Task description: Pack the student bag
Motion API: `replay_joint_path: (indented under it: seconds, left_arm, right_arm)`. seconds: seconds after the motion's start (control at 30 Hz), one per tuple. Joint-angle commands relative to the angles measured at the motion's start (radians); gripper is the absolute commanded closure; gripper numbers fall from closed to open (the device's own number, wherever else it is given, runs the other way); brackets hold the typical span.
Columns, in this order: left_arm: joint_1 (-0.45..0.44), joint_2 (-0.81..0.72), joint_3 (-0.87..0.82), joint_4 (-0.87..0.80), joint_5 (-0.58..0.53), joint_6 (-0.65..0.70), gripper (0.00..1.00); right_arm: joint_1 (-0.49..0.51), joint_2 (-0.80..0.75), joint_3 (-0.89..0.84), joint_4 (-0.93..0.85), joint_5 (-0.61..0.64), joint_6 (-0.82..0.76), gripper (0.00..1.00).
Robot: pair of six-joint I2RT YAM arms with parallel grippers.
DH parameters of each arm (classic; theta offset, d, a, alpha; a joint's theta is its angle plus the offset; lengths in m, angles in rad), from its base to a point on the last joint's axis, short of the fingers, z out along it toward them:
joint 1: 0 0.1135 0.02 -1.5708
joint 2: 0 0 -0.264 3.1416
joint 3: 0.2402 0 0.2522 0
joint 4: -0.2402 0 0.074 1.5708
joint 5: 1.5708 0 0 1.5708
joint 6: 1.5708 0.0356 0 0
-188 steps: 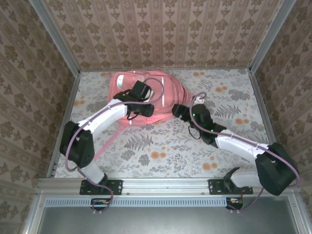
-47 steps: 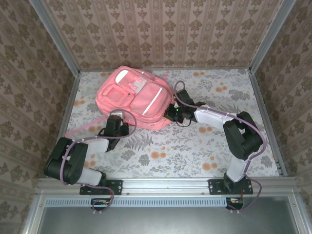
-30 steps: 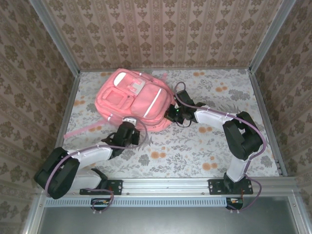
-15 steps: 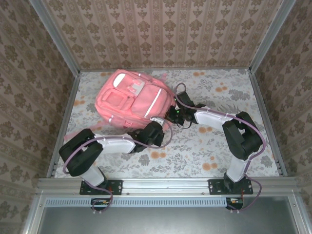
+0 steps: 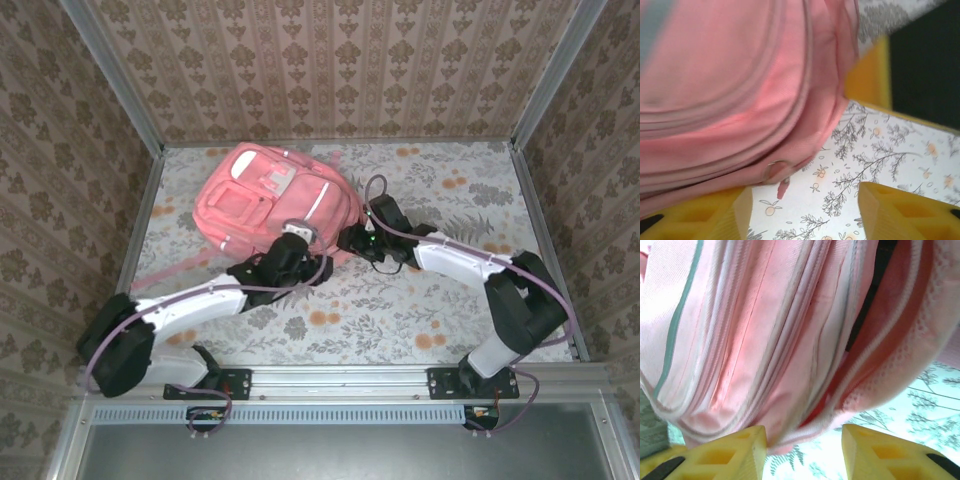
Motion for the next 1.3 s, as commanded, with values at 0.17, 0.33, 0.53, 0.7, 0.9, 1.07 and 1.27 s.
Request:
replay_joint_path:
  seconds: [0.17, 0.33, 0.53, 0.7, 0.9, 1.07, 1.27]
  left_arm:
    - [0.174, -0.203, -0.088, -0.094, 0.019, -0.154, 0.35]
    - [0.247, -0.277, -0.118, -0.125, 0.025, -0.187, 0.31]
    - [0.289, -0.305, -0.139, -0.141, 0.047, -0.201, 0.31]
    - [0.302, -0.326, -0.156, -0.145, 0.053, -0.214, 0.31]
    - [0.312, -0.360, -0.175, -0.152, 0.049, -0.228, 0.31]
    - [0.316, -0.382, -0.188, -0.157, 0.048, -0.239, 0.31]
    - [0.318, -0.396, -0.195, -0.166, 0.050, -0.249, 0.31]
  right_arm:
    - [0.138, -0.132, -0.156, 0.027, 0.236, -0.141, 0.50]
    - [0.285, -0.132, -0.195, 0.077, 0.395, -0.201, 0.50]
    - [0.372, 0.003, -0.043, -0.040, 0.487, -0.260, 0.55]
    - [0.408, 0.105, 0.070, -0.109, 0.514, -0.297, 0.56]
    - [0.422, 0.207, 0.164, -0.158, 0.527, -0.321, 0.59]
    - [0.428, 0.271, 0.227, -0.196, 0.580, -0.334, 0.61]
    - [0.428, 0.312, 0.275, -0.243, 0.657, -0.354, 0.58]
